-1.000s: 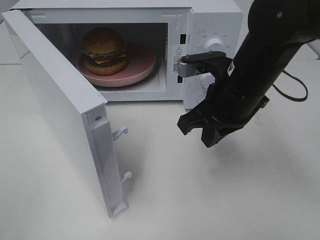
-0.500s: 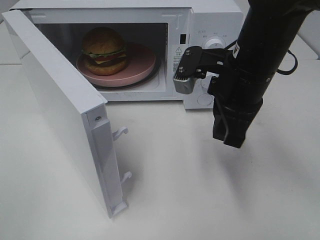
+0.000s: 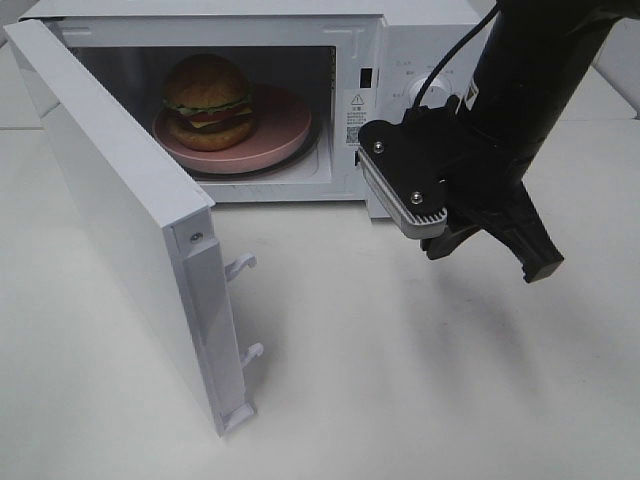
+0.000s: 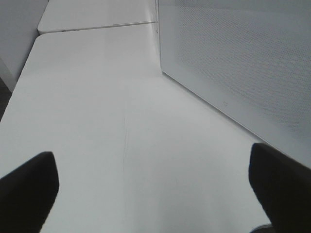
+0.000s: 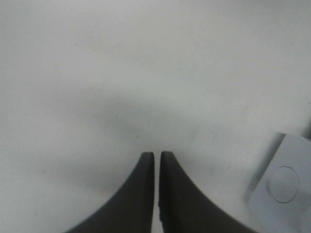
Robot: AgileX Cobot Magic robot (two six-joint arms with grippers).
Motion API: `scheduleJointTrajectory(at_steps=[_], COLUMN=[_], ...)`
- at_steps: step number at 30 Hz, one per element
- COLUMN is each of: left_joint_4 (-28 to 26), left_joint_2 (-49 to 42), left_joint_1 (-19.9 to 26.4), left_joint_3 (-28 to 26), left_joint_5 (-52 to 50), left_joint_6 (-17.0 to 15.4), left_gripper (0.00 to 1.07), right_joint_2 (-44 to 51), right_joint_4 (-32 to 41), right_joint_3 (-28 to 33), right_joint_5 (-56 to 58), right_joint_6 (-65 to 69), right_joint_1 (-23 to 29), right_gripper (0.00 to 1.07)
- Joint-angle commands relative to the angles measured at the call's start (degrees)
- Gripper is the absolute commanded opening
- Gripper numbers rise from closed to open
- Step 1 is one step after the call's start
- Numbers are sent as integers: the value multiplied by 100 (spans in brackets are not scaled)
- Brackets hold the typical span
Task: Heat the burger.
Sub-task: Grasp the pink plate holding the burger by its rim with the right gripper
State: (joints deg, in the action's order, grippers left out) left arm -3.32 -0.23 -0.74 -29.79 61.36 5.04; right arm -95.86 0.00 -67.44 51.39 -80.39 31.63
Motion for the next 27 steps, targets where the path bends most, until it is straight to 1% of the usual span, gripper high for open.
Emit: scheduleJointTrajectory(at_steps=[1,6,8,9,10,11,12,13,14,15,16,17,18,19,20,21,22,24,25,27], left_joint_4=[6,6,6,6,6,6,6,6,6,6,6,6,6,6,6,6,6,6,6,6], left_joint_2=[-103,-103,-103,-103,-103,-103,-103,-103,-103,-103,-103,-103,-103,-103,-103,-103,-103,-103,-103,-103], left_joint_1=[23,23,23,23,23,23,23,23,23,23,23,23,23,23,23,23,23,23,23,23], left_joint_3=[17,17,17,17,17,17,17,17,17,17,17,17,17,17,17,17,17,17,17,17], left_joint_5=[-17,-17,-17,-17,-17,-17,-17,-17,-17,-17,-17,-17,-17,-17,-17,-17,-17,-17,-17,-17], left_joint_6=[-6,-6,-6,-6,-6,-6,-6,-6,-6,-6,-6,-6,-6,-6,-6,-6,-6,-6,-6,-6], left_gripper=[101,101,101,101,101,101,101,101,101,101,101,101,101,101,101,101,101,101,101,101], right_joint_2=[63,63,63,63,63,63,63,63,63,63,63,63,63,63,40,40,23,0,-40,-69], right_joint_4=[0,46,46,46,46,40,40,0,0,0,0,0,0,0,-46,-46,-264,-367,-584,-636], right_joint_3=[-17,-17,-17,-17,-17,-17,-17,-17,-17,-17,-17,-17,-17,-17,-17,-17,-17,-17,-17,-23], right_joint_5=[-344,-487,-590,-590,-710,-940,-940,-1043,-1341,-1341,-1455,-1667,-1667,-1759,-1885,-1885,-1931,-1988,-2114,-2200], right_joint_6=[-258,-269,-269,-269,-269,-252,-252,-241,-206,-206,-149,109,109,275,493,493,659,716,865,940], right_joint_1=[-11,-11,-11,-11,-11,52,52,86,166,166,212,281,281,327,378,378,458,493,521,573], right_gripper=[8,9,13,13,19,28,28,33,47,47,53,69,69,76,88,88,95,97,97,97])
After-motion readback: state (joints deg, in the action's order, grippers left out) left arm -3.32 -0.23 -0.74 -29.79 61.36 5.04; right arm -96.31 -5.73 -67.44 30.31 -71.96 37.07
